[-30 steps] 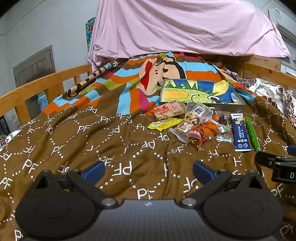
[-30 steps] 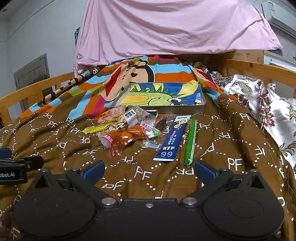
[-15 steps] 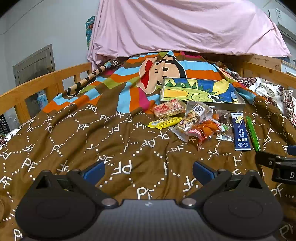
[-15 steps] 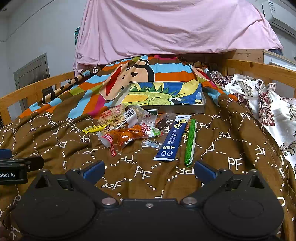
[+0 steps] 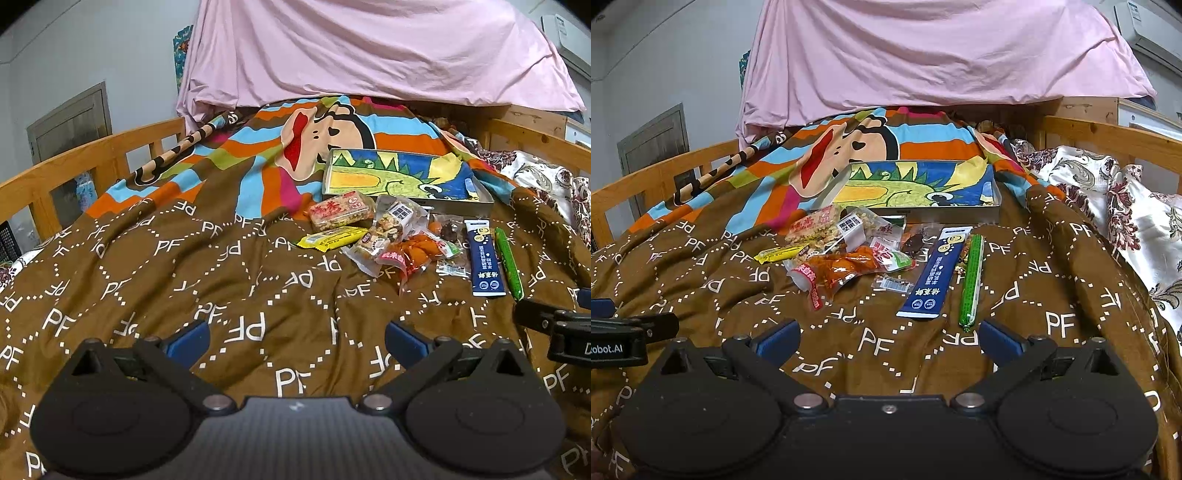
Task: Organize snacks
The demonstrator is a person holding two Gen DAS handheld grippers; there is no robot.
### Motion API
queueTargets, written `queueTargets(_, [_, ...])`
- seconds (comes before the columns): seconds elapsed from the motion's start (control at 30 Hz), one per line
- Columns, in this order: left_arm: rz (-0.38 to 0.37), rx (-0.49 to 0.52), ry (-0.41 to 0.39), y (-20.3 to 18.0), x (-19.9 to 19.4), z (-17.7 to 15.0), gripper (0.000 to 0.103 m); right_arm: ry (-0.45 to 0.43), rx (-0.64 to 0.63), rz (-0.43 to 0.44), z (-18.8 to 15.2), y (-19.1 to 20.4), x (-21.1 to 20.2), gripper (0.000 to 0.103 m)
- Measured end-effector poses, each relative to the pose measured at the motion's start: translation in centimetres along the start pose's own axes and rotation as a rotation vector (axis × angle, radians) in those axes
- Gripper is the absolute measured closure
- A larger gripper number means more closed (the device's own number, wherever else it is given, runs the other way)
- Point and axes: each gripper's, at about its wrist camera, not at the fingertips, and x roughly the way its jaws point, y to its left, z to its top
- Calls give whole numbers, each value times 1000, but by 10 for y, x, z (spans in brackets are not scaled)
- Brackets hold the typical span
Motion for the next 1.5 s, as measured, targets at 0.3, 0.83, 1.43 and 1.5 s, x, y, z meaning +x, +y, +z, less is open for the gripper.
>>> queueTargets(0.3, [1,-3,19,0,2,1,0,6,3,-5,-1,-2,0,1])
queueTargets(0.83, [21,8,30,-2,13,6,0,17,-2,-40,4,-1,1,1])
queueTargets(1.43, [49,36,43,-6,40,28,0,-12,-97,-46,19,-3,17,1])
queueTargets(1.5, [44,52,39,-8,43,32,0,-24,-121,-40,22,-3,21,1])
